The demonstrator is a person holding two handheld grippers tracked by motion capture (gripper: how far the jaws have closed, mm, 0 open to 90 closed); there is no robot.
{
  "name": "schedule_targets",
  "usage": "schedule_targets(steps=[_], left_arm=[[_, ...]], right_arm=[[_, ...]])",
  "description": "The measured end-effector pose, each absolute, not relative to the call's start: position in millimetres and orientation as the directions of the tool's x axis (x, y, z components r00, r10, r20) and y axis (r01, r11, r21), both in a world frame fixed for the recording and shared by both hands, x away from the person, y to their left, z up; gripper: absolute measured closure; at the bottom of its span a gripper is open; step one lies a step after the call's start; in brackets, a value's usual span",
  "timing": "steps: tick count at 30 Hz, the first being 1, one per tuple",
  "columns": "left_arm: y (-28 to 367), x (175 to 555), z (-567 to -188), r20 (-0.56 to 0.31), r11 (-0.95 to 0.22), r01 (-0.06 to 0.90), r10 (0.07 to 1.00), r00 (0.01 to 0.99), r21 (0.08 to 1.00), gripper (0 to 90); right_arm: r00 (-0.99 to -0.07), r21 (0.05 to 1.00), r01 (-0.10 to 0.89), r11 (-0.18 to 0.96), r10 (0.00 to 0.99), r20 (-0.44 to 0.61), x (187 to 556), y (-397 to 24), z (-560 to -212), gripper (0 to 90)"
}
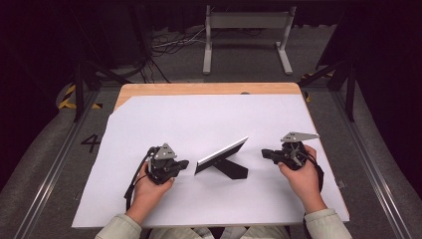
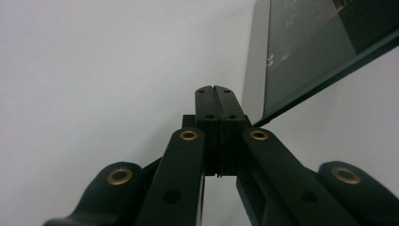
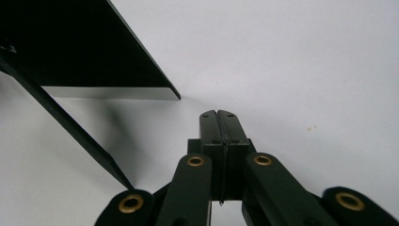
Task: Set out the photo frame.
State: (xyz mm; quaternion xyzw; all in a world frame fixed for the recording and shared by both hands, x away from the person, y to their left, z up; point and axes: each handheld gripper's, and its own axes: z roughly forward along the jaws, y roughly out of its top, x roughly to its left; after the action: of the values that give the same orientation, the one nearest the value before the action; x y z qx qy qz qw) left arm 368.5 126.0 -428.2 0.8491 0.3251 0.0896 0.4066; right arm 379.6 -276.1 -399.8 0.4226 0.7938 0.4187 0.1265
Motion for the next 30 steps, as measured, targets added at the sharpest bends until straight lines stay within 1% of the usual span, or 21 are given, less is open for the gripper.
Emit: schedule_targets(steps=[10,13,30], left_arm=[[109.2,377.4,-440.5,-0.135,-0.49,0.498,0.602,0.787,0.715,90.0],[105.2,377.5,-443.1,-0.126,-0.513,0.492,0.592,0.796,0.703,90.0],[100.6,376.5,-446.2,-0.126,-0.535,0.488,0.575,0.809,0.69,90.0]], right_arm=[[-0.59,0.774,0.576,0.261,0.789,0.173,374.7,-288.2,-396.8,90.0],[-0.584,0.776,0.578,0.253,0.792,0.178,373.5,-292.5,-395.7,90.0],[-0.578,0.783,0.578,0.23,0.793,0.194,371.8,-300.4,-393.7,90.0]])
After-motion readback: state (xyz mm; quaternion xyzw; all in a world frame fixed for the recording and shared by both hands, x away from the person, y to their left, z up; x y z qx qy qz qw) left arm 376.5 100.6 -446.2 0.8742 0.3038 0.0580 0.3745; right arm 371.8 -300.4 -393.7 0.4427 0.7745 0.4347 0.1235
